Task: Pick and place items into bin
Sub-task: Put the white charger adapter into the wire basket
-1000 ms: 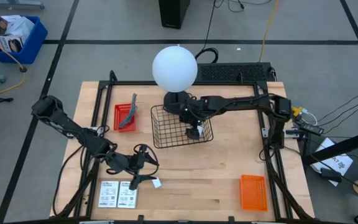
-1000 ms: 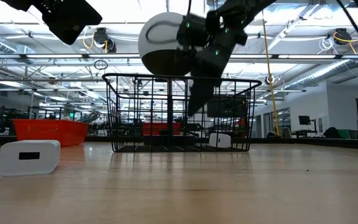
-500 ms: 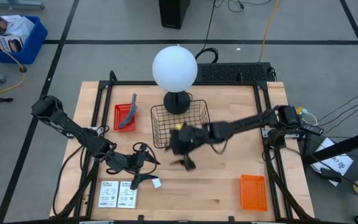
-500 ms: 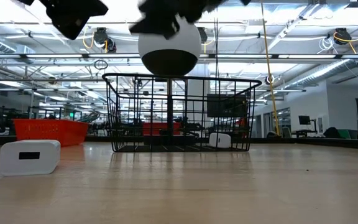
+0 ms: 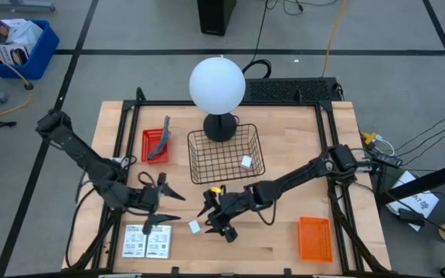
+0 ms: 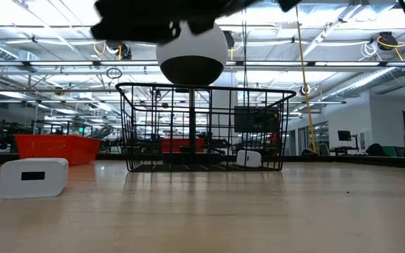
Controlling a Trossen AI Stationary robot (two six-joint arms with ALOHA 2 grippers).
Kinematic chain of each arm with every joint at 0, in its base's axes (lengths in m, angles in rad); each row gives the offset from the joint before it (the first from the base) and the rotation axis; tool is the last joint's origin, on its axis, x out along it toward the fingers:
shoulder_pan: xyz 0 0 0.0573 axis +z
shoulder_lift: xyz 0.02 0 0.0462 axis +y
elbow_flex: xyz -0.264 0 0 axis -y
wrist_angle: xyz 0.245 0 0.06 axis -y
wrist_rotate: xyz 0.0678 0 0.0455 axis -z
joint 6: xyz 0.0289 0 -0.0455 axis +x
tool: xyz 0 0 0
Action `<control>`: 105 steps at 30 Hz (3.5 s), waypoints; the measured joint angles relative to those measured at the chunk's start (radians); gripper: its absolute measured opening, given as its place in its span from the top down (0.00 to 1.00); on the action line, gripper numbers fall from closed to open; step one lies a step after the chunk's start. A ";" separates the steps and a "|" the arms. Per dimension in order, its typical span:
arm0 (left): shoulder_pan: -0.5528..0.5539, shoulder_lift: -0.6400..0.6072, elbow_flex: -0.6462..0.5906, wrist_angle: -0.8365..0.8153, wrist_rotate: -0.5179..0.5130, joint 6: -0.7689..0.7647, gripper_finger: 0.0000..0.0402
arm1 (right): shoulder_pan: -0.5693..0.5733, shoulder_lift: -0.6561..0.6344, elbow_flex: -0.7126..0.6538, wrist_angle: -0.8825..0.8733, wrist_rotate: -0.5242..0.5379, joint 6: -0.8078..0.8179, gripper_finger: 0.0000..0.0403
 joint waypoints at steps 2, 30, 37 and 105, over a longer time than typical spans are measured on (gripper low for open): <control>-0.028 -0.034 0.000 -0.035 -0.011 0.000 0.32 | -0.007 0.042 0.002 0.065 -0.003 0.016 0.33; -0.135 -0.104 0.000 -0.126 -0.194 0.006 0.32 | -0.021 0.285 0.134 0.098 -0.007 0.106 0.30; -0.135 -0.104 0.000 -0.134 -0.195 -0.008 0.32 | -0.021 0.285 0.133 0.085 -0.007 0.107 0.30; 0.061 0.003 -0.001 -0.166 -0.061 -0.451 0.32 | -0.005 -0.614 -0.515 -0.128 0.089 0.339 0.36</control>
